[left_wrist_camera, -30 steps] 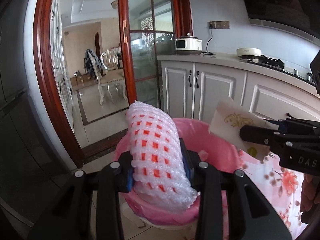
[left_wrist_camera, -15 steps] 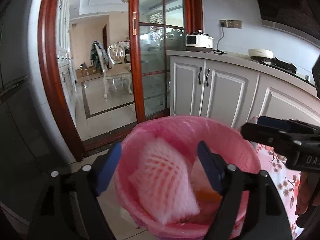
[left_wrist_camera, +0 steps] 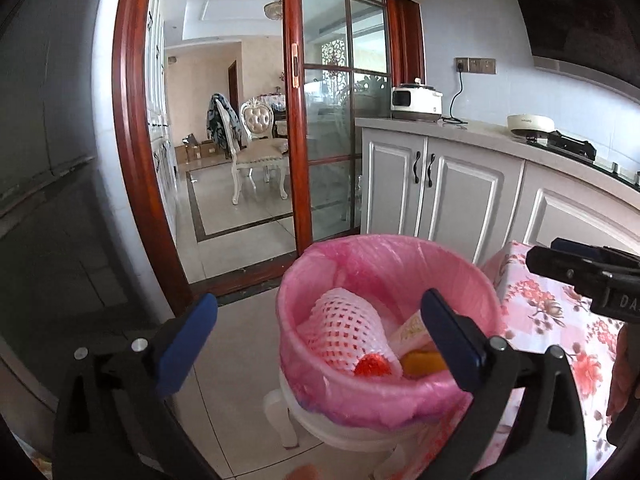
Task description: Collect trash
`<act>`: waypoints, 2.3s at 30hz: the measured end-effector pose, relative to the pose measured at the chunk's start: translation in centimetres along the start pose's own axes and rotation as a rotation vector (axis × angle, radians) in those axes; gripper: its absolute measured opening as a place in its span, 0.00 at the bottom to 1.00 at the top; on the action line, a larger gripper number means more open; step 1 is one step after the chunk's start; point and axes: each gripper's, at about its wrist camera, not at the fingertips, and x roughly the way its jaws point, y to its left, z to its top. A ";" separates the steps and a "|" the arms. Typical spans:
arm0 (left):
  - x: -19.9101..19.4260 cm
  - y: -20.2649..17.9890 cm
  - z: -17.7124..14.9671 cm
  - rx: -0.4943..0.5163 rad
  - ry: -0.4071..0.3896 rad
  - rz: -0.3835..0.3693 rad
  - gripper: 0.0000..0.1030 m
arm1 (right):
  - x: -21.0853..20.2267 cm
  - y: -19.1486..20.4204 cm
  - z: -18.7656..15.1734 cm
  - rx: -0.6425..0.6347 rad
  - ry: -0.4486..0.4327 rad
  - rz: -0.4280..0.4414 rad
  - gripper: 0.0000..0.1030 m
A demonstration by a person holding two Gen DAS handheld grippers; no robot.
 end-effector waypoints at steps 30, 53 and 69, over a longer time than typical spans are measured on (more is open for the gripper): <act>-11.4 -5.2 -2.4 -0.040 0.059 -0.055 0.96 | -12.5 -0.6 -6.2 -0.017 -0.003 -0.155 0.83; -12.7 -6.3 -2.7 -0.046 0.082 -0.062 0.96 | -13.3 -0.2 -6.3 -0.025 -0.008 -0.146 0.83; -13.1 -5.8 -3.0 -0.042 0.092 -0.074 0.96 | -13.2 0.3 -6.1 -0.034 -0.007 -0.145 0.83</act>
